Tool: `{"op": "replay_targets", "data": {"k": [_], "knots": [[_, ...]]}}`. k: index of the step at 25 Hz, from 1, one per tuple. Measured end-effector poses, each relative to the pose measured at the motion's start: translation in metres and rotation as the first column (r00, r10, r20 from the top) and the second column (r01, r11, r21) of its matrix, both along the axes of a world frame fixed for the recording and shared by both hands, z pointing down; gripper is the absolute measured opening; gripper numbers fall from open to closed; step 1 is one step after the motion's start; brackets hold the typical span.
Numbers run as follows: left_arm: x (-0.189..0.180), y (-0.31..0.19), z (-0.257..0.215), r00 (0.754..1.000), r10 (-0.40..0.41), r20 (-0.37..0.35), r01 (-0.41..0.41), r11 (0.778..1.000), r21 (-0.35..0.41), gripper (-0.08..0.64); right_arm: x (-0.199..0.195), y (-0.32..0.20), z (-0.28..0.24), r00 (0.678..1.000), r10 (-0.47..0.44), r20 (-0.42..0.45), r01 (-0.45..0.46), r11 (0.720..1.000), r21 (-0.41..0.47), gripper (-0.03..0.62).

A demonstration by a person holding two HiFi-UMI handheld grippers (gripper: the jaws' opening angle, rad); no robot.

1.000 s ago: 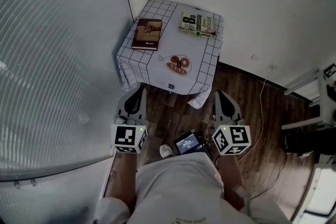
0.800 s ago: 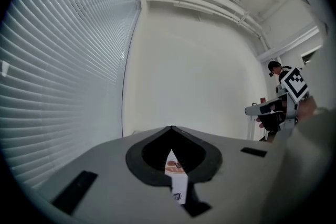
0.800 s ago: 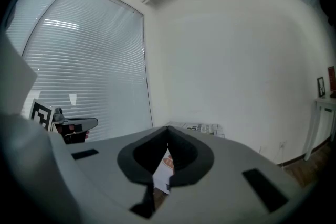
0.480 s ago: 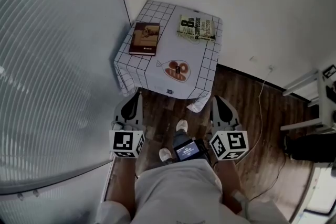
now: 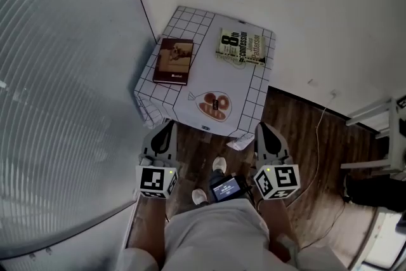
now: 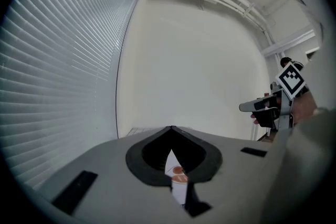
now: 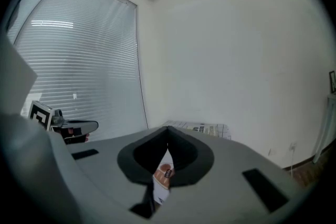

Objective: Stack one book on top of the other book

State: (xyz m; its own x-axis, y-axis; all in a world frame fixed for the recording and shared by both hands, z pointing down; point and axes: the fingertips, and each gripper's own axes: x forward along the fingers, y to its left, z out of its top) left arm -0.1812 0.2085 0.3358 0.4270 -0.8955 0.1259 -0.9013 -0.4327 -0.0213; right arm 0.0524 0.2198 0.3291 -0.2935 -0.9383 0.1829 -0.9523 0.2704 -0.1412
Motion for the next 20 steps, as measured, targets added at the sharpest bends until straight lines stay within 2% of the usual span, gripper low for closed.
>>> {"op": "replay_targets", "data": {"k": [11,20], "knots": [[0.004,-0.064,-0.004,0.997,-0.068,0.041,0.068,0.998,-0.006,0.008,-0.004,-0.080,0.009,0.996,-0.082,0.041,0.083,0.996,-0.024,0.008],[0.002,-0.091,-0.011,0.988,-0.139,0.062,0.139,0.990,0.012,0.008,-0.010,-0.104,0.020,0.984,-0.151,0.092,0.157,0.986,-0.059,0.008]]}}
